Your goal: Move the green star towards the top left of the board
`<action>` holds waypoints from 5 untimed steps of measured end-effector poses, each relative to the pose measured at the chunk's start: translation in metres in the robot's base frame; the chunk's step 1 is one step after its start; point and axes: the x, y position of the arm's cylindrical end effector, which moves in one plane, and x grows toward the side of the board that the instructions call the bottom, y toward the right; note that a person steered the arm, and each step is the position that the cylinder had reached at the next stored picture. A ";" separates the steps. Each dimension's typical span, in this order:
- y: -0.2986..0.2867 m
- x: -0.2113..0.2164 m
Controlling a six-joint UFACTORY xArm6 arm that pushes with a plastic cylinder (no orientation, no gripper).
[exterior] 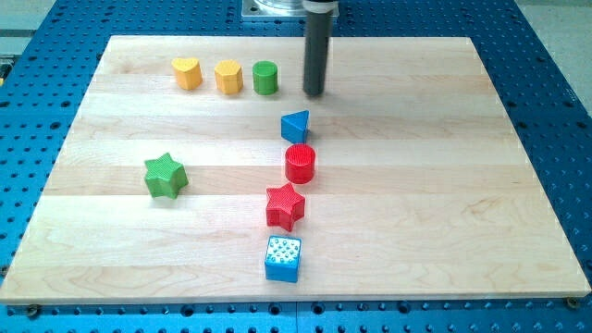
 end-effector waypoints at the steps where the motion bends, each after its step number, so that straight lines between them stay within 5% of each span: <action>1: -0.060 0.033; 3: -0.083 0.158; 5: -0.125 0.233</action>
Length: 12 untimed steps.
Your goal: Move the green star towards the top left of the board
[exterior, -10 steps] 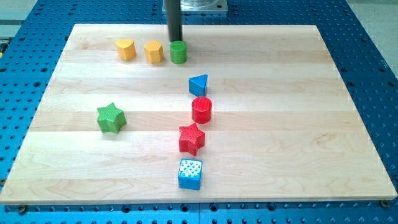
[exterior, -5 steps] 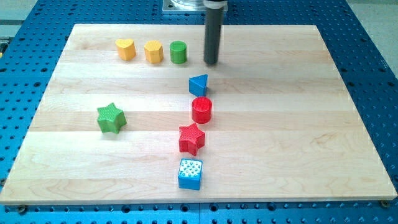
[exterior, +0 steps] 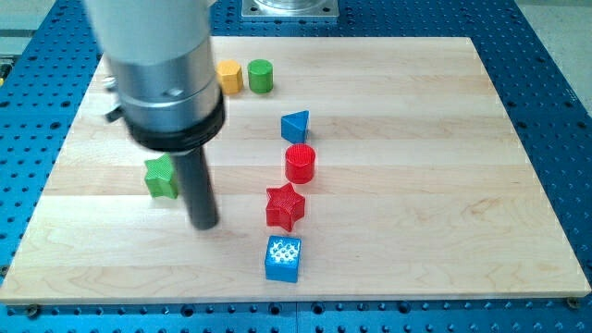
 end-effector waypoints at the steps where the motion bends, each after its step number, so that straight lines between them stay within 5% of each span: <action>1: -0.030 -0.012; 6: -0.037 -0.029; 8: -0.100 -0.112; 11: 0.000 -0.085; 12: -0.013 -0.121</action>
